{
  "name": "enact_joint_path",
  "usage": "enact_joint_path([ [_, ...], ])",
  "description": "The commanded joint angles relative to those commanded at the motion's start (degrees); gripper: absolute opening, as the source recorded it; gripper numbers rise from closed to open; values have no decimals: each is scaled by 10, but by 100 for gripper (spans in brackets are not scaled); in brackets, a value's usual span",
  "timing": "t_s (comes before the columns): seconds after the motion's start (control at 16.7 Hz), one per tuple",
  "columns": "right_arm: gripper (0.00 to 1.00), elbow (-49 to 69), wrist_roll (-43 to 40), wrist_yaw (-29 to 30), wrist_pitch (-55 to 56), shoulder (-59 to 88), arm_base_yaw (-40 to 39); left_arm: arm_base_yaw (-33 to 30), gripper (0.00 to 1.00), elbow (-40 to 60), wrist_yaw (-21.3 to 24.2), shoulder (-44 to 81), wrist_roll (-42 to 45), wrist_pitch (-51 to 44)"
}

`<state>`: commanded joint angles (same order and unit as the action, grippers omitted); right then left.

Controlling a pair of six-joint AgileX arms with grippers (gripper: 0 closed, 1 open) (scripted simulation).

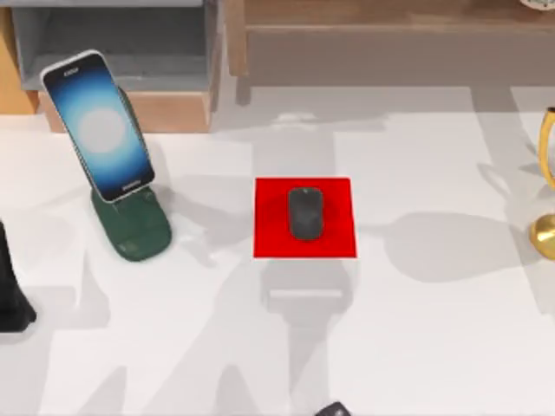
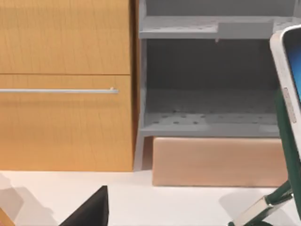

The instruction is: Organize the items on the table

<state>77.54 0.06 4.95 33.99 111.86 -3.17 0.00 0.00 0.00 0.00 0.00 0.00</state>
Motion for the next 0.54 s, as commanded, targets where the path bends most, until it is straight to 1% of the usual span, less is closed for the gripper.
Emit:
enact_joint_path([
  [0.18,98,0,0,0,0,0,0,0,100,0,0,0,0,0],
  [0.24,100,0,0,0,0,0,0,0,100,0,0,0,0,0],
  [0.54,100,0,0,0,0,0,0,0,100,0,0,0,0,0],
])
